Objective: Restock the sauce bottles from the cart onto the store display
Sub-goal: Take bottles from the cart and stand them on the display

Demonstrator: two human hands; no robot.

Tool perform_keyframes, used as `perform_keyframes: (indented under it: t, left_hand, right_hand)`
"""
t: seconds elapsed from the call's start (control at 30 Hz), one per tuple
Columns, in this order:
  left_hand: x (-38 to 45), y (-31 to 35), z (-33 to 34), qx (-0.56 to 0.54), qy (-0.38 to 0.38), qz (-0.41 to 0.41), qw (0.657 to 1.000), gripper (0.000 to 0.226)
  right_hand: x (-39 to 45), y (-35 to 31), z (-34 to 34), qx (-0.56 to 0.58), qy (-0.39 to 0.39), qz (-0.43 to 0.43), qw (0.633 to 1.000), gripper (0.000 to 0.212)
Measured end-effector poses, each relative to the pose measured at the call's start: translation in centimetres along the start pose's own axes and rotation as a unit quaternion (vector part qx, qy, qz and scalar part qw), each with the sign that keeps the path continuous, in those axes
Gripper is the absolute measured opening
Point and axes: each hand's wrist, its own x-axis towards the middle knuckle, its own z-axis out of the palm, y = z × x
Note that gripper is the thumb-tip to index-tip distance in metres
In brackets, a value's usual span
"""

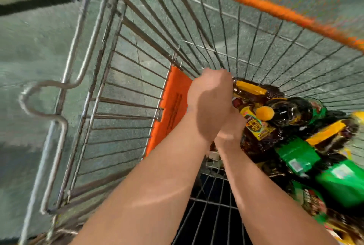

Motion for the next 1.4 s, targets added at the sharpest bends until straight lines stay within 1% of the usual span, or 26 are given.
perform_keyframes:
  t: [0.03,0.07,0.17,0.23,0.3,0.33,0.4,0.43,0.5,0.57,0.67,0.77,0.83,0.93,1.0,1.1,1.2,1.27,1.33,1.4]
  left_hand:
    - [-0.6,0.2,-1.0,-0.013,0.003,0.002,1.0,0.009]
    - [-1.5,0.5,-2.3,-0.015,0.001,0.007,1.0,0.017]
    - [-5.0,1.8,-6.8,0.002,0.065,0.037,0.997,0.033]
    - [-7.5,2.7,-9.5,0.013,0.111,0.062,0.992,0.034]
    - [-10.0,3.5,-12.0,0.041,0.157,0.111,0.98,0.032]
    - [-11.2,3.8,-13.4,0.052,0.175,0.135,0.974,0.032]
    - [-13.5,4.7,-16.1,0.076,0.197,0.171,0.962,0.036]
    - [-14.6,5.1,-17.3,0.086,0.204,0.183,0.958,0.036]
    - [-16.3,6.0,-19.5,0.1,0.219,0.212,0.947,0.033]
    - [-18.1,7.1,-21.5,0.127,0.235,0.244,0.932,0.034]
    - [-21.1,9.2,-23.9,0.162,0.256,0.305,0.903,0.043]
    - [-24.3,11.9,-25.2,0.17,0.287,0.39,0.859,0.043]
    - [-26.5,14.1,-25.4,0.168,0.297,0.442,0.83,0.043]
    - [-30.0,17.5,-25.2,0.153,0.3,0.497,0.8,0.046]
    - [-32.6,19.8,-24.8,0.138,0.297,0.526,0.785,0.046]
    - [-36.9,23.1,-23.9,0.115,0.268,0.579,0.762,0.043]
    - [-41.3,26.0,-22.5,0.114,0.269,0.64,0.711,0.051]
    - [-44.1,27.8,-21.3,0.11,0.276,0.676,0.674,0.05]
    - [-46.7,29.6,-19.8,0.104,0.273,0.713,0.638,0.047]
    - [-49.6,31.0,-18.2,0.103,0.264,0.753,0.594,0.046]
  right_hand:
    - [-0.3,-0.1,-0.9,0.02,0.022,-0.004,1.0,0.02]
    - [-1.2,-0.8,-2.5,0.032,0.034,-0.014,0.999,0.019]
    - [-3.8,-2.5,-7.5,-0.045,0.106,-0.115,0.987,0.029]
    - [-5.8,-4.4,-11.2,-0.025,0.117,-0.136,0.983,0.035]
    - [-7.6,-5.6,-14.4,0.003,0.141,-0.161,0.977,0.03]
    - [-8.6,-5.7,-16.0,0.01,0.153,-0.194,0.969,0.026]
    - [-10.4,-6.3,-19.4,-0.007,0.174,-0.249,0.953,0.021]
    - [-11.2,-6.8,-21.2,-0.029,0.171,-0.245,0.954,0.023]
    - [-13.1,-7.8,-24.5,-0.067,0.163,-0.204,0.963,0.029]
    - [-15.2,-8.1,-27.5,-0.073,0.199,-0.196,0.958,0.031]
    - [-19.1,-7.7,-31.4,-0.058,0.258,-0.194,0.945,0.027]
    - [-23.3,-6.9,-34.9,-0.059,0.308,-0.146,0.938,0.023]
    - [-26.3,-5.9,-36.8,-0.07,0.349,-0.099,0.929,0.028]
    - [-30.8,-3.8,-39.1,-0.053,0.392,-0.043,0.917,0.02]
    - [-33.9,-2.0,-40.3,-0.05,0.421,-0.014,0.906,0.02]
    - [-39.0,0.4,-41.7,-0.044,0.453,0.025,0.89,0.023]
    - [-44.2,2.4,-42.7,-0.06,0.469,0.077,0.878,0.036]
    - [-47.6,4.0,-43.2,-0.091,0.478,0.119,0.865,0.04]
    - [-51.0,5.4,-43.6,-0.132,0.481,0.16,0.852,0.04]
    - [-54.4,6.7,-43.8,-0.17,0.464,0.217,0.842,0.035]
